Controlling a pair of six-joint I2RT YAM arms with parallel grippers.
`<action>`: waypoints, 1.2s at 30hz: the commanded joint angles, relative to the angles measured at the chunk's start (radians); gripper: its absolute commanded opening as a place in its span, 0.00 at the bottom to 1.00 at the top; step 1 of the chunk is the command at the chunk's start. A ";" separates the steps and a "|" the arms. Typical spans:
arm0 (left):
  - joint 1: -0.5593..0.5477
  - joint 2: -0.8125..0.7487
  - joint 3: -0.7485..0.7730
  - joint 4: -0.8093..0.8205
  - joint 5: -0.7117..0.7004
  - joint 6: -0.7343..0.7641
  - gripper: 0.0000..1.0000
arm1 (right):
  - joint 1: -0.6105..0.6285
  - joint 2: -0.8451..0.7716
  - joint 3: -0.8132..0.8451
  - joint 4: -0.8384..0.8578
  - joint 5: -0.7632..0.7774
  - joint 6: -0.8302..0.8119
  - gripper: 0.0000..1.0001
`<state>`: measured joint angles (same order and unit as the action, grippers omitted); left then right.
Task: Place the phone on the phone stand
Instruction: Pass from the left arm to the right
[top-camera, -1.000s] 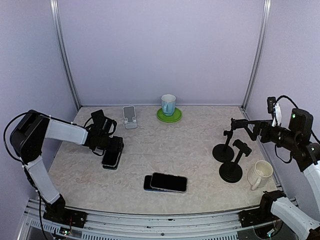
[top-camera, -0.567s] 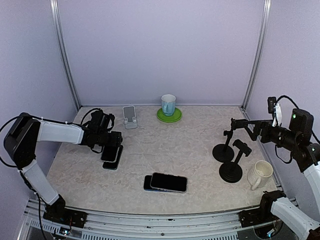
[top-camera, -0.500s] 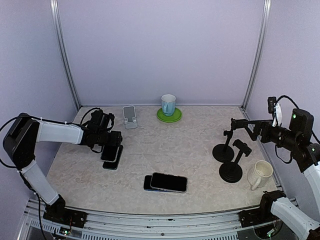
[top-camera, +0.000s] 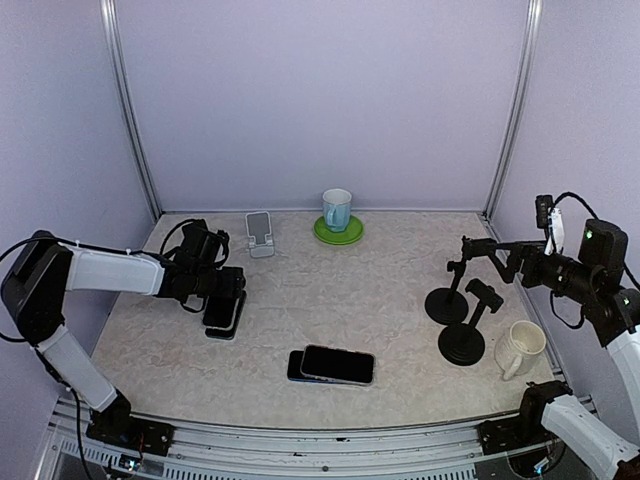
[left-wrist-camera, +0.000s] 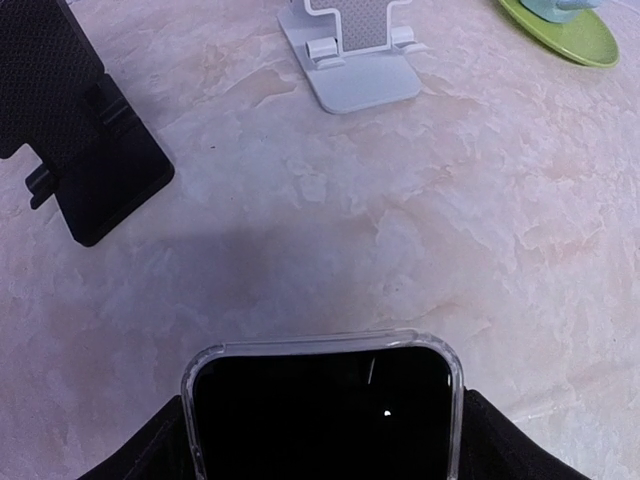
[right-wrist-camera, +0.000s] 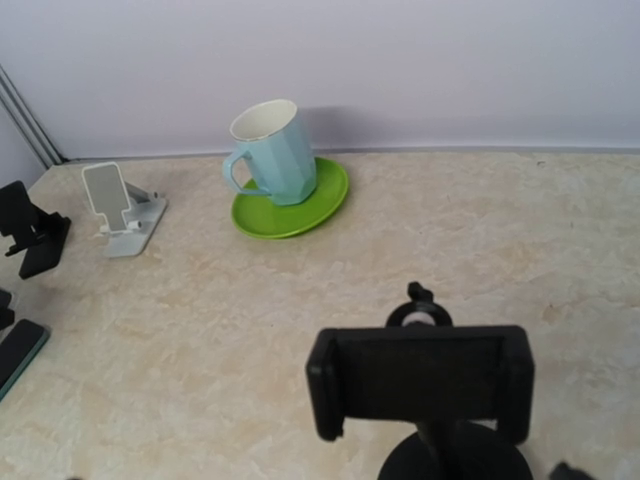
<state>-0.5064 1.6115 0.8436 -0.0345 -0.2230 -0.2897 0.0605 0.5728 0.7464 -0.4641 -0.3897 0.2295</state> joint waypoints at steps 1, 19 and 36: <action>-0.022 -0.056 -0.003 0.049 -0.034 -0.019 0.66 | -0.010 -0.010 -0.009 0.018 -0.019 0.004 1.00; -0.053 -0.130 0.025 0.016 -0.139 -0.038 0.67 | -0.008 -0.030 -0.022 0.028 -0.064 0.018 1.00; -0.049 -0.196 0.082 0.005 -0.286 -0.042 0.67 | 0.005 -0.074 -0.050 0.038 -0.078 0.028 1.00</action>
<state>-0.5533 1.4570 0.8719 -0.0601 -0.4404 -0.3187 0.0608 0.5152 0.7071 -0.4500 -0.4572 0.2527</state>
